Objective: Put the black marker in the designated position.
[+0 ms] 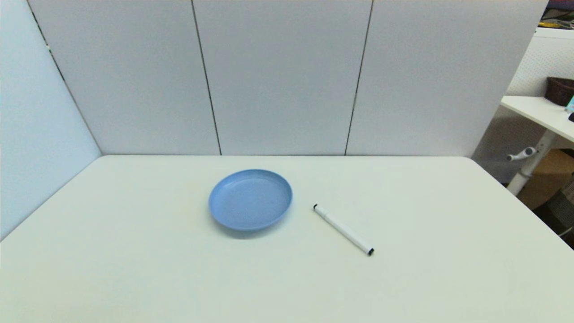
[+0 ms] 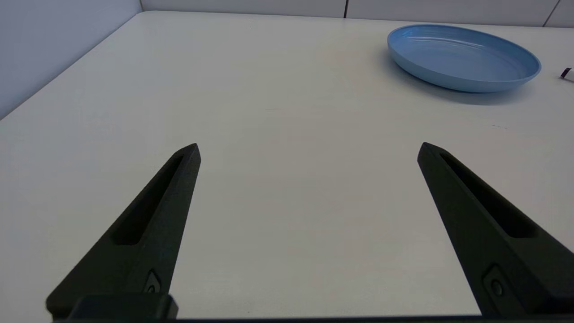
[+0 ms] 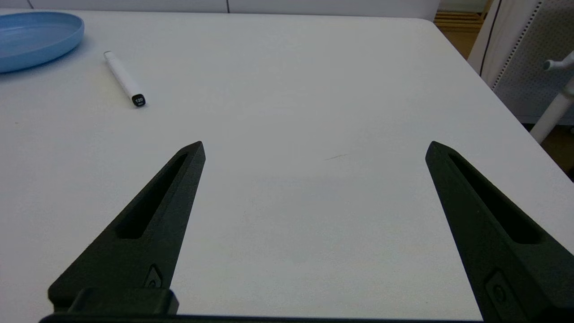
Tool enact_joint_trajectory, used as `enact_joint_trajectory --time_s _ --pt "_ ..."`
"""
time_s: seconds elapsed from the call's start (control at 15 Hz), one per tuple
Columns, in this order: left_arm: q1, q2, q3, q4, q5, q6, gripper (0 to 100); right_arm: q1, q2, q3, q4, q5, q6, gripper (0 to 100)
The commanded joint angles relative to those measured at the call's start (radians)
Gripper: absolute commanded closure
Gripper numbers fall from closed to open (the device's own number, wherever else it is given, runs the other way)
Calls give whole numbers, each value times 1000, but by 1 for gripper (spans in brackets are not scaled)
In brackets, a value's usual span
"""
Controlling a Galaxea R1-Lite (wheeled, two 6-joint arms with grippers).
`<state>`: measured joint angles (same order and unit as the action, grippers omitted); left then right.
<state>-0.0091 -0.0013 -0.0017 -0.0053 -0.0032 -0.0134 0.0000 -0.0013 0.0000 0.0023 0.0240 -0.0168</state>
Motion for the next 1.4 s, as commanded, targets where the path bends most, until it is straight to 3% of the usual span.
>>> enact_joint_trajectory --time_s 0.07,1.2,1.4 --pt "0 0 0 -1 0 0 0 0 1 0 1 1 0 0" --pt "0 0 0 -1 2 1 0 0 1 0 1 1 0 0" --pt "0 84 -50 8 -1 58 0 0 1 0 -1 1 0 0"
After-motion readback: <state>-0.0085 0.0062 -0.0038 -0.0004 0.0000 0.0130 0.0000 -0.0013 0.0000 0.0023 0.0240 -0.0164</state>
